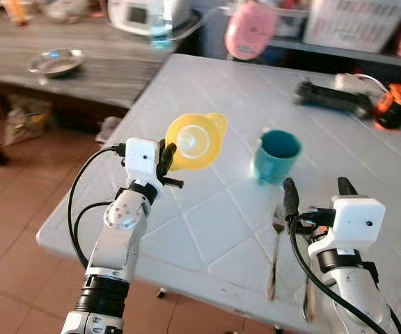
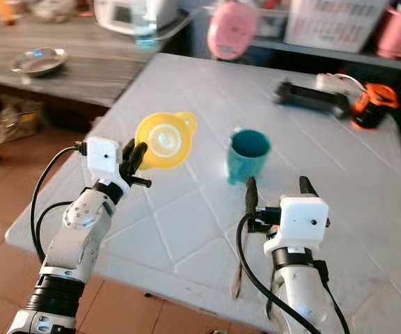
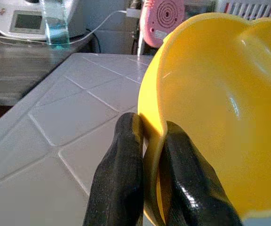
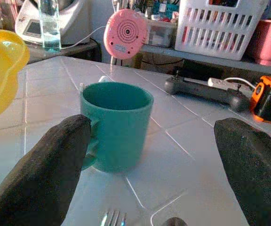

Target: Setting the table

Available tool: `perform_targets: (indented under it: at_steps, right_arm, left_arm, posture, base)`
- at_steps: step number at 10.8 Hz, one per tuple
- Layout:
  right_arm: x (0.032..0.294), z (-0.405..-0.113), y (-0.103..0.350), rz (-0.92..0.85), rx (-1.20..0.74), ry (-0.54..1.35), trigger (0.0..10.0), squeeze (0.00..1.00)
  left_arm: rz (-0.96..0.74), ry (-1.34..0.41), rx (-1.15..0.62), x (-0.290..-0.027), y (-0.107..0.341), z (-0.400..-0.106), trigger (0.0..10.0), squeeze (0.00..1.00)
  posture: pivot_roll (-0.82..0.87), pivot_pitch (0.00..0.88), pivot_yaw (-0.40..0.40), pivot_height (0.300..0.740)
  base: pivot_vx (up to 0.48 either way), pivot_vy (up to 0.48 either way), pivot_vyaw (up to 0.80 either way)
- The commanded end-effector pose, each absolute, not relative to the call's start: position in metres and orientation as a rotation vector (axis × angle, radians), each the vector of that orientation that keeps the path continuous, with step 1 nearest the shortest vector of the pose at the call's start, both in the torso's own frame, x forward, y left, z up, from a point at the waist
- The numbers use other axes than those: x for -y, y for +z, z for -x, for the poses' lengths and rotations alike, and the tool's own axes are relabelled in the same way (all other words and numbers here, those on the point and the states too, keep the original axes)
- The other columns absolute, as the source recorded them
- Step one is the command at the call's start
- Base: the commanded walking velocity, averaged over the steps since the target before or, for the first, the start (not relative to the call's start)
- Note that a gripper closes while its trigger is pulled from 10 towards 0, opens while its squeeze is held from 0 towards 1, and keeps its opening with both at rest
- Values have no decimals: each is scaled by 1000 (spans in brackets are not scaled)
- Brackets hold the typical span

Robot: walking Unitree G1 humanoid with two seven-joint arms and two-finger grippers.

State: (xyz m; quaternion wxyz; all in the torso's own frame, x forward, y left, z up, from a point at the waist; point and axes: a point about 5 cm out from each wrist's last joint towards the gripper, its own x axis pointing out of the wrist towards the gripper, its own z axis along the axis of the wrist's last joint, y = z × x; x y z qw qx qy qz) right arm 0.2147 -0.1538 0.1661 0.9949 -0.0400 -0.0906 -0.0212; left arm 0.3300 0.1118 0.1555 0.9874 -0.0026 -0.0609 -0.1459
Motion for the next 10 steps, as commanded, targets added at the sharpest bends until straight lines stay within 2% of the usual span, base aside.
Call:
perform_targets:
  at_steps: [1,8,10]
  right_arm:
    - [153,-215,166,85,188,-38,10000,0]
    - [155,-220,160,98,169,-6,10000,0]
    - [157,-219,157,94,163,-18,10000,0]
  left_arm:
    - [-12,-246,117,-122,151,-326,10000,0]
    - [-168,-125,47,-174,119,-286,10000,0]
    - [-183,-130,26,-175,114,-280,10000,0]
  posture:
    - [48,79,-6,740]
    - [109,88,-45,740]
    - [108,91,-42,740]
  base:
    - [0,0,0]
    - [0,0,0]
    - [0,0,0]
